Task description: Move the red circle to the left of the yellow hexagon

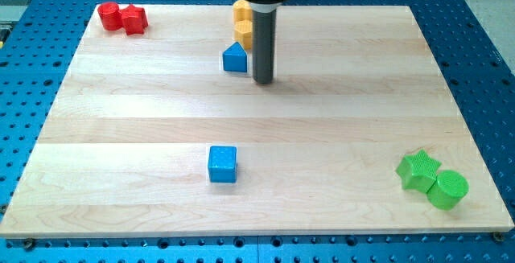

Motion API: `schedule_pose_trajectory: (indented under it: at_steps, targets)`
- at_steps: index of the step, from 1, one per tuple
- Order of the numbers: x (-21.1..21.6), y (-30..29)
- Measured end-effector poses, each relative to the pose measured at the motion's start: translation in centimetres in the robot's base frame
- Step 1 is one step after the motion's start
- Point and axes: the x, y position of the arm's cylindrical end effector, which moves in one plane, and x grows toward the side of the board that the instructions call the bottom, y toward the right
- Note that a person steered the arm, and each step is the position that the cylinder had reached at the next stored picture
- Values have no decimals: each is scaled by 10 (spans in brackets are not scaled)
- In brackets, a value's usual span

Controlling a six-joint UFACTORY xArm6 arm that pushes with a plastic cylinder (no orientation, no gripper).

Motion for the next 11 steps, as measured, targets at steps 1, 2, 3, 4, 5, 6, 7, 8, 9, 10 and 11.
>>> schedule_pose_trajectory:
  at_steps: [1, 2, 3, 4, 5, 6, 7, 8, 9, 10, 11]
  targets:
    - [25, -25]
    - [16, -165]
    - [-45, -273]
    - [-79, -327]
    - [-150, -326]
    - [-186, -322]
    - [-165, -303]
    - [-67, -283]
    - [-28, -271]
    - [-80, -307]
    - [-90, -250]
